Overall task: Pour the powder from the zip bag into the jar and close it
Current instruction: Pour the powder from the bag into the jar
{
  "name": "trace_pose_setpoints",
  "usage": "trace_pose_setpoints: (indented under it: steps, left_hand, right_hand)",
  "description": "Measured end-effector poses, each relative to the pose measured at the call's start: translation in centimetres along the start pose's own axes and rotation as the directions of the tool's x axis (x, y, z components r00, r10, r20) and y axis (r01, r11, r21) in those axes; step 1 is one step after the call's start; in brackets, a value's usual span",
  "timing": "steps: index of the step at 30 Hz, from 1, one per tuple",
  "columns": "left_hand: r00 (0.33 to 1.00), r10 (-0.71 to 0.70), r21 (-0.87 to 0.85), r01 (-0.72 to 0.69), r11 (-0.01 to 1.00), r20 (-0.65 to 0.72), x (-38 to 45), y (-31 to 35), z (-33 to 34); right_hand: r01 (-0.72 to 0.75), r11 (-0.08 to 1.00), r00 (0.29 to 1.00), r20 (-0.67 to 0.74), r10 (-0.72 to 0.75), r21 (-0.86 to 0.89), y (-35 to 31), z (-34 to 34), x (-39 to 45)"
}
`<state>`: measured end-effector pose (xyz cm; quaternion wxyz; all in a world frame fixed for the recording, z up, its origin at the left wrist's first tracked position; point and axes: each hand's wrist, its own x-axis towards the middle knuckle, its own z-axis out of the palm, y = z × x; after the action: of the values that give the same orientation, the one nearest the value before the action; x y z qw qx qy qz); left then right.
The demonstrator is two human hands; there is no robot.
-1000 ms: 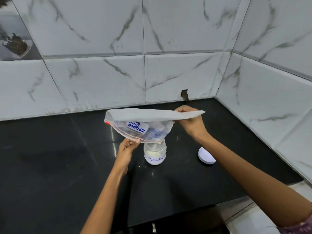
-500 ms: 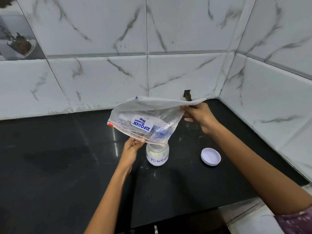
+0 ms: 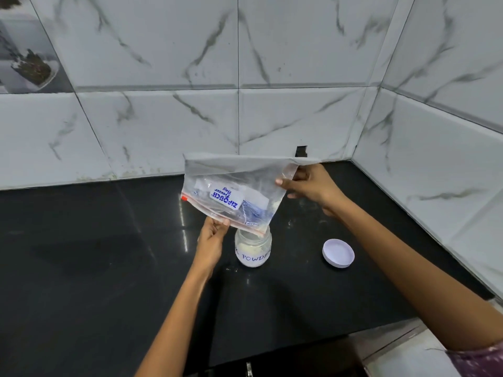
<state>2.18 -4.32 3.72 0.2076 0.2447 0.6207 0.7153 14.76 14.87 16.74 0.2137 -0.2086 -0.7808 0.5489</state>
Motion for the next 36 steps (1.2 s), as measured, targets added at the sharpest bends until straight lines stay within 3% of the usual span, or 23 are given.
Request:
trace_pose_setpoints:
  steps: [5, 9, 16, 20, 24, 27, 31, 36]
  left_hand:
    - [0.998, 0.061, 0.065, -0.059, 0.996, -0.030, -0.2, 0.7, 0.5]
    - [0.995, 0.085, 0.082, -0.082, 0.993, -0.042, -0.3, 1.3, 0.8]
    - [0.996, 0.080, 0.265, -0.065, 0.962, -0.048, -0.7, 0.6, 0.4]
    - [0.995, -0.050, 0.133, 0.061, 0.989, -0.082, -0.8, 0.6, 0.6]
    - [0.994, -0.089, 0.045, 0.093, 0.995, -0.068, -1.1, 1.1, 0.9]
    - [0.988, -0.112, 0.030, 0.116, 0.993, -0.102, -1.1, 1.4, 1.2]
    - [0.992, -0.126, 0.070, 0.127, 0.989, -0.025, -0.7, 1.6, 1.4]
    - [0.993, -0.107, 0.093, 0.101, 0.990, 0.052, -0.4, 2.4, 1.6]
  right_hand:
    - [-0.093, 0.993, 0.994, 0.057, 0.097, -0.066, 1.6, 1.7, -1.3]
    - [-0.131, 0.977, 0.991, 0.014, 0.135, -0.166, 3.8, 3.5, -2.0]
    - [-0.038, 0.984, 0.984, -0.178, 0.006, -0.177, 4.2, 4.5, -1.6]
    - [0.029, 0.974, 0.980, -0.184, -0.071, -0.223, 4.2, 4.9, -2.0]
    - [-0.021, 0.987, 0.977, -0.214, -0.014, -0.160, 4.3, 4.7, -1.8]
    - [-0.099, 0.991, 0.982, -0.170, 0.083, -0.089, 4.5, 4.9, -1.7]
    - [-0.173, 0.985, 0.977, -0.123, 0.172, 0.001, 4.4, 5.1, -1.6]
    - [-0.159, 0.987, 0.979, -0.128, 0.157, 0.002, 4.0, 5.3, -1.8]
